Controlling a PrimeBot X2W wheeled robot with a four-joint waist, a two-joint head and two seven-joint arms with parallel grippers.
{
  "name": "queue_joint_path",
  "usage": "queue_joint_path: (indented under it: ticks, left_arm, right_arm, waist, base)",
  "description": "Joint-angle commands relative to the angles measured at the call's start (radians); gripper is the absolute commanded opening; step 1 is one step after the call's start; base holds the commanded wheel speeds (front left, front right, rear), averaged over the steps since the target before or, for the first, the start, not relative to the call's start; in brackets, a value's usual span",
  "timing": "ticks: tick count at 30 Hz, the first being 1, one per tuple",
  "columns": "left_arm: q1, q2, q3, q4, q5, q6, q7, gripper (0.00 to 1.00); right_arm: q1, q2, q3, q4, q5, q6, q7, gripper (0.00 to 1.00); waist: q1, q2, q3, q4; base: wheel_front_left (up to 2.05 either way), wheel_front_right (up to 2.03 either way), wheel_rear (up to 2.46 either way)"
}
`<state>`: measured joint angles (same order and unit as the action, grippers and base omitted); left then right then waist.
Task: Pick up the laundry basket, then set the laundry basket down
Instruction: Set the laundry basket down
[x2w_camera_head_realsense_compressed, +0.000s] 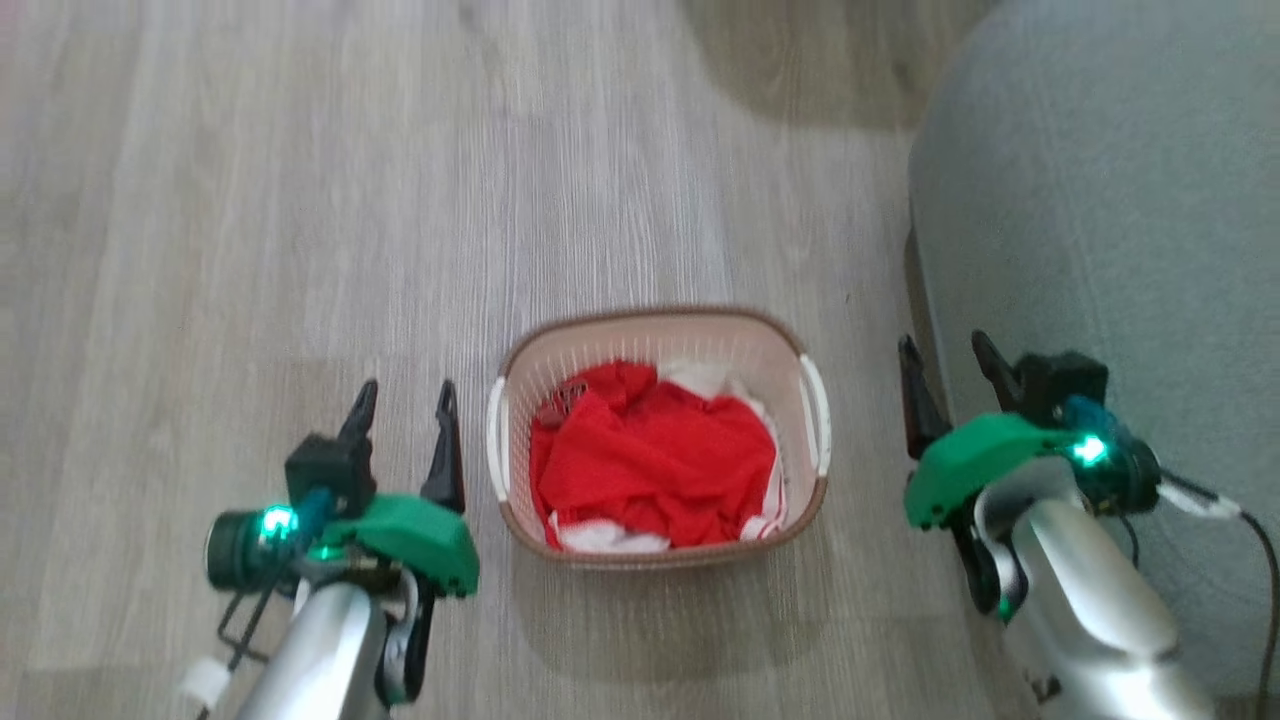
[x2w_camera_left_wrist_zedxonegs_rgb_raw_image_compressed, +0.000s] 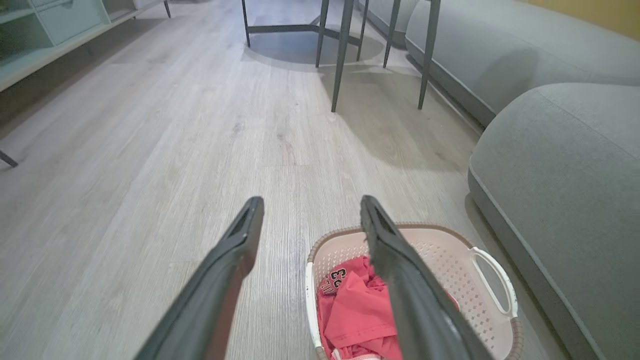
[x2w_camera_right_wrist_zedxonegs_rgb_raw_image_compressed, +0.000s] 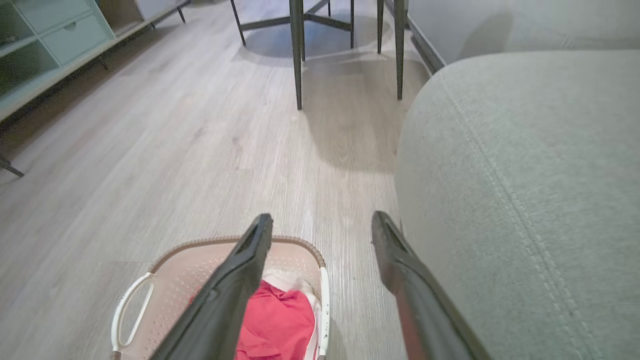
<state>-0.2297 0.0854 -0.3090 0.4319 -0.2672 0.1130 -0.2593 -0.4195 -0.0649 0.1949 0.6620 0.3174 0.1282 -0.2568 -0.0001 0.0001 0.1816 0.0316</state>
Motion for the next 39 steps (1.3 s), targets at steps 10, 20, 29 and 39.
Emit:
queue_joint_path:
  ticks: [10,20,29,39]
  left_arm:
    - [0.165,-0.017,0.103,-0.199,0.057,-0.009,-0.002,1.0]
    - [0.312,-0.028,0.152,-0.31,0.066,0.009,-0.002,1.0]
    - [0.368,-0.031,0.188,-0.341,0.066,0.009,-0.002,1.0]
    - [0.385,-0.033,0.205,-0.327,0.081,0.0,-0.002,1.0]
  right_arm:
    - [0.186,0.015,-0.015,-0.274,-0.056,0.003,-0.005,1.0]
    - [0.359,0.015,-0.039,-0.473,-0.072,0.003,-0.005,1.0]
    - [0.434,0.015,-0.035,-0.536,-0.073,0.003,-0.005,1.0]
    - [0.437,0.015,-0.037,-0.534,-0.087,0.003,-0.005,1.0]
  waist:
    - [0.0001,-0.0001,-0.133,0.008]
    - [0.0001,-0.0001,-0.188,-0.006]
    - [0.0001,-0.0001,-0.207,-0.018]
    - [0.0001,-0.0001,-0.212,-0.026]
  base:
    - [0.0,0.0,0.0]
    - [0.0,0.0,0.0]
    - [0.0,0.0,0.0]
    - [0.0,0.0,0.0]
